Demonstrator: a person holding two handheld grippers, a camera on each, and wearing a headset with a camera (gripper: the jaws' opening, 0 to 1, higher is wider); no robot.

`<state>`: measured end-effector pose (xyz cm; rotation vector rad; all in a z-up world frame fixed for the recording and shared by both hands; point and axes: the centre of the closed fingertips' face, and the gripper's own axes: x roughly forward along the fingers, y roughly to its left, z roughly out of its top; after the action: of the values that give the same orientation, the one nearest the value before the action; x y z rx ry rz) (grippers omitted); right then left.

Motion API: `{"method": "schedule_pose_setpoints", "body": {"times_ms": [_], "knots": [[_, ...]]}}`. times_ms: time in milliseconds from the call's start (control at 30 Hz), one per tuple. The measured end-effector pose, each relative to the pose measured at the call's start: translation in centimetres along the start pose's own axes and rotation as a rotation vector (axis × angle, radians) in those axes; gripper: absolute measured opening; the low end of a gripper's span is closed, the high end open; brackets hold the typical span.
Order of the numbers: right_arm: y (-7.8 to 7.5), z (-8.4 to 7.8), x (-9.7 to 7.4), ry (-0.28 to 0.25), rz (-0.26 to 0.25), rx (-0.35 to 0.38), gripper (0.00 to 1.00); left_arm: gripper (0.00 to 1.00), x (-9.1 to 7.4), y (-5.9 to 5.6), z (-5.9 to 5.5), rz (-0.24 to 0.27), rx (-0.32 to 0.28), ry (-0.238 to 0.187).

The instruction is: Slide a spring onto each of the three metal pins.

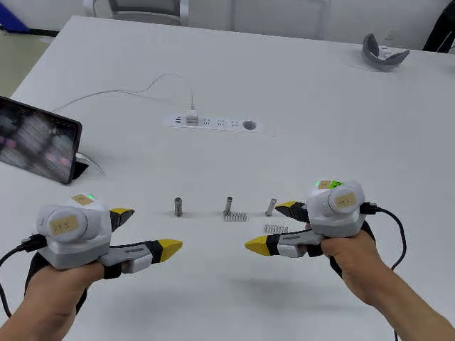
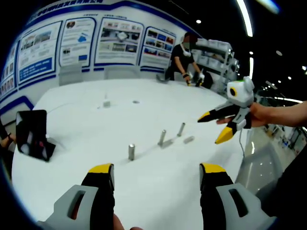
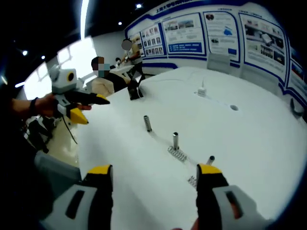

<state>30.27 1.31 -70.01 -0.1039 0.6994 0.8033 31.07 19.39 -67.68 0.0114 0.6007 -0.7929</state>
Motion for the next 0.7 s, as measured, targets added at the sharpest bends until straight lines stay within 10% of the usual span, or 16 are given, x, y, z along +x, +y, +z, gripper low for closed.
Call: {"method": "schedule_pose_setpoints", "body": {"times_ms": [700], "knots": [[-0.5,-2.0,-2.3,-0.054,-0.039,0.12,0.8,0.74,3.0,-2.6,0.3,-0.078,0.039,0.037]]}}
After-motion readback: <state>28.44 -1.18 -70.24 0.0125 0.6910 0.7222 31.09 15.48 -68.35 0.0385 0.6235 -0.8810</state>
